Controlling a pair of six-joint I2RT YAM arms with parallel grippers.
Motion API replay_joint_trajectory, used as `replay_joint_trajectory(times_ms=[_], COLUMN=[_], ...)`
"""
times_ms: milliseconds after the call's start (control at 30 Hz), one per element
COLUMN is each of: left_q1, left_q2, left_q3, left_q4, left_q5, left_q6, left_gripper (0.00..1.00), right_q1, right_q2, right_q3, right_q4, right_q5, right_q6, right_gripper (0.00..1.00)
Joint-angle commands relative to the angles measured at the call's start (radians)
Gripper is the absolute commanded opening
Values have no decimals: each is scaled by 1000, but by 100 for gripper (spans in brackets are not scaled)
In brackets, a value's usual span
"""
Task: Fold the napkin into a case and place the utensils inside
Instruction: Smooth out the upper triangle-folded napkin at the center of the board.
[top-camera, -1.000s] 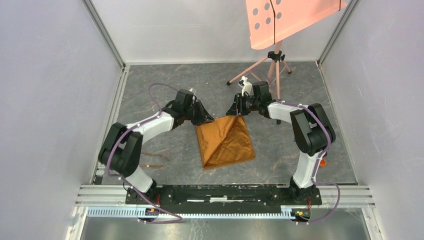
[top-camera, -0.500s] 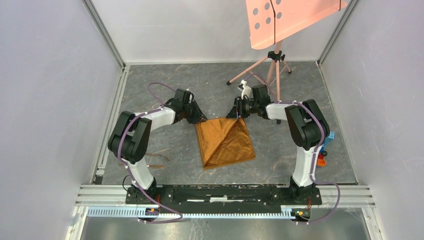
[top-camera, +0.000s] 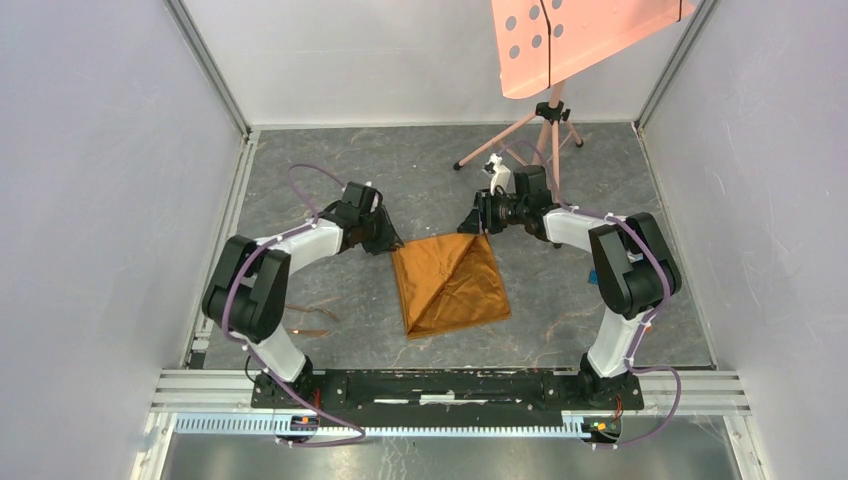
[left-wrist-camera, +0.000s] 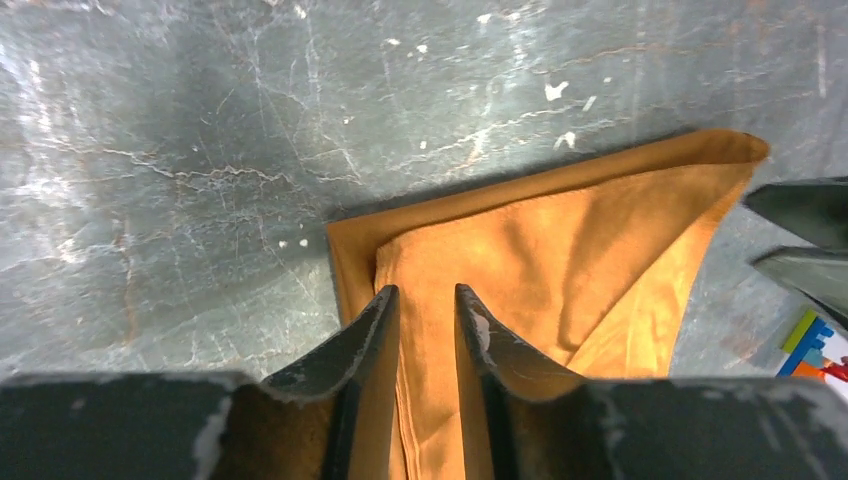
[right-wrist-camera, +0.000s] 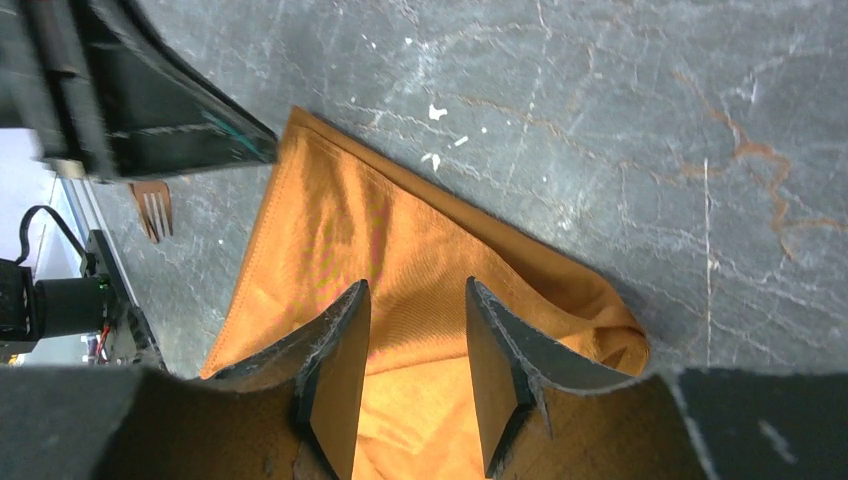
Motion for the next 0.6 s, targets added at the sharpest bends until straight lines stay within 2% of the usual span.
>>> replay_joint_trajectory(times_ms=[0, 133, 300, 567], left_q1=[3, 8, 10, 10], left_q2=[-101, -73, -12, 31], left_q3=[13, 22, 51, 70], left_q4=[-36, -34, -36, -45], left_q5=[-59, -45, -33, -71], left_q6=[82, 80, 82, 102], left_gripper=[35, 38, 29, 32], right_q1=[-11, -17, -21, -20], right_q2=[-16, -1, 5, 25], right_q3=[-31, -32, -24, -18], right_q4=[4, 6, 2, 7], right_q5=[14, 11, 9, 2], right_q6=[-33, -38, -41, -40], right_gripper=[45, 44, 43, 42])
